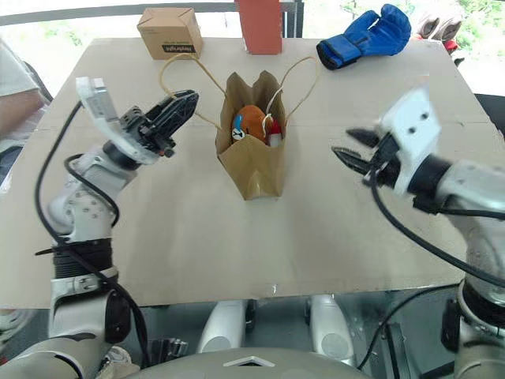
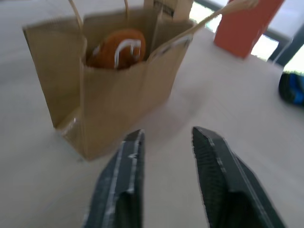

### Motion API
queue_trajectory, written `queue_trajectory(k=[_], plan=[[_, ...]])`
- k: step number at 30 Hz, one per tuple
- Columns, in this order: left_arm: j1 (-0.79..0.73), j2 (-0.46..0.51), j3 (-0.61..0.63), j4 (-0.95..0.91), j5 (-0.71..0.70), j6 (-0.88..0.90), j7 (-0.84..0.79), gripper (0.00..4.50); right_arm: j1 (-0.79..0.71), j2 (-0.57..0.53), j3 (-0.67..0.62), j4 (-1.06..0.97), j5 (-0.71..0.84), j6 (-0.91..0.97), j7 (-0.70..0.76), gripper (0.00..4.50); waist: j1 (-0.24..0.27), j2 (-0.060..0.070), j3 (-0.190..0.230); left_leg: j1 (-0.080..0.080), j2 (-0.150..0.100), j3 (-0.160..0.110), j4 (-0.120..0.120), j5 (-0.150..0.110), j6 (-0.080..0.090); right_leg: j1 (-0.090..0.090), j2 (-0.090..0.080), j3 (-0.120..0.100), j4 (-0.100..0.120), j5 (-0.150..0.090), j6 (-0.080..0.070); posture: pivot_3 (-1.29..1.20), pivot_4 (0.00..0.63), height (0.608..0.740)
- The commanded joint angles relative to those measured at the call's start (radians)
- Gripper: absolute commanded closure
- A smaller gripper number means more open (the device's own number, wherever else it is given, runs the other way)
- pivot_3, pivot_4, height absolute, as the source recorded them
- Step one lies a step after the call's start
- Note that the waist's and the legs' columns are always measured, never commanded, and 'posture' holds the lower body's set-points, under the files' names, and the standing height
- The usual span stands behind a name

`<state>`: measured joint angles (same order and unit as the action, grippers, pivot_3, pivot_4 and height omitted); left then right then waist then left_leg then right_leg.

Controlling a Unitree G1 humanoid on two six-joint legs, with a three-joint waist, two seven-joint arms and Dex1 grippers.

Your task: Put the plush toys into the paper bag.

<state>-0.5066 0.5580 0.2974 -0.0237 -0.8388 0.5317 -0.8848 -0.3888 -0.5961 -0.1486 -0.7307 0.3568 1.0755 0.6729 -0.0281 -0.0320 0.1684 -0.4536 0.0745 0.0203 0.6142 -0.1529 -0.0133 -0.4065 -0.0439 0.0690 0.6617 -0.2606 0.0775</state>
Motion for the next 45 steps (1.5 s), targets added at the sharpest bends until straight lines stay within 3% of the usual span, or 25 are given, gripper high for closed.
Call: queue_trajectory(k=[1, 3, 4, 9, 15, 26, 36, 39, 45], plan=[[0.020, 0.082, 0.056, -0.011, -0.052, 0.075, -0.039, 1.06, -0.003, 0.007, 0.122, 0.113, -0.088, -0.199, -0.038, 4.50, -0.008, -0.001, 0.000, 0.000, 0.000, 0.000, 0.000, 0.000, 0.000, 0.000, 0.000, 0.000, 0.000, 0.000, 0.000, 0.00, 0.150, 0.740], [0.051, 0.126, 0.079, -0.031, -0.087, 0.128, -0.054, 0.23, -0.019, 0.038, 0.175, 0.190, -0.109, -0.279, -0.046, 4.50, -0.012, -0.001, 0.000, 0.000, 0.000, 0.000, 0.000, 0.000, 0.000, 0.000, 0.000, 0.000, 0.000, 0.000, 0.000, 0.00, 0.150, 0.740], [0.083, 0.152, 0.085, -0.052, -0.091, 0.147, -0.067, 0.07, -0.038, 0.060, 0.198, 0.236, -0.120, -0.321, -0.052, 4.50, -0.015, -0.001, 0.000, 0.000, 0.000, 0.000, 0.000, 0.000, 0.000, 0.000, 0.000, 0.000, 0.000, 0.000, 0.000, 0.00, 0.150, 0.740], [0.276, 0.224, 0.063, -0.172, -0.041, 0.140, -0.131, 0.07, -0.151, 0.151, 0.293, 0.413, -0.165, -0.480, -0.052, 4.50, -0.016, 0.000, 0.000, 0.000, 0.000, 0.000, -0.003, 0.000, 0.000, -0.001, 0.000, 0.000, -0.001, 0.000, 0.000, 0.00, 0.150, 0.740], [0.281, 0.040, -0.082, -0.299, 0.103, 0.056, 0.097, 0.07, -0.230, 0.287, 0.402, 0.535, -0.160, -0.575, -0.007, 4.50, 0.013, -0.002, 0.000, 0.000, 0.000, 0.002, -0.001, 0.000, 0.000, -0.001, -0.002, 0.000, -0.001, 0.000, -0.001, 0.00, 0.150, 0.740], [0.275, -0.191, -0.177, -0.387, 0.217, -0.008, 0.362, 0.07, -0.183, 0.421, 0.431, 0.701, -0.187, -0.688, -0.034, 4.50, 0.013, -0.003, -0.001, 0.000, 0.000, 0.002, 0.000, 0.000, 0.000, 0.000, -0.001, 0.000, 0.000, 0.002, 0.003, 0.00, 0.150, 0.740], [0.201, -0.286, -0.270, -0.322, 0.423, -0.045, 0.558, 0.07, -0.182, 0.451, 0.421, 0.762, -0.198, -0.735, -0.054, 4.50, 0.014, -0.003, -0.001, 0.000, 0.000, 0.001, 0.000, 0.000, 0.000, 0.000, -0.001, 0.000, 0.000, 0.002, 0.004, 0.00, 0.150, 0.740], [0.178, -0.329, -0.291, -0.293, 0.451, -0.089, 0.564, 0.91, -0.165, 0.449, 0.424, 0.751, -0.201, -0.736, -0.058, 4.50, 0.015, -0.003, -0.001, 0.000, 0.000, 0.001, 0.000, 0.000, 0.000, 0.000, -0.001, 0.000, 0.000, 0.002, 0.004, 0.00, 0.150, 0.740], [0.139, -0.343, -0.264, -0.231, 0.450, -0.161, 0.514, 3.77, -0.085, 0.415, 0.412, 0.603, -0.173, -0.685, -0.060, 4.50, 0.015, -0.003, -0.001, -0.001, 0.000, 0.001, 0.000, 0.000, 0.000, 0.000, -0.001, 0.000, 0.000, 0.002, 0.004, 0.00, 0.150, 0.740]])
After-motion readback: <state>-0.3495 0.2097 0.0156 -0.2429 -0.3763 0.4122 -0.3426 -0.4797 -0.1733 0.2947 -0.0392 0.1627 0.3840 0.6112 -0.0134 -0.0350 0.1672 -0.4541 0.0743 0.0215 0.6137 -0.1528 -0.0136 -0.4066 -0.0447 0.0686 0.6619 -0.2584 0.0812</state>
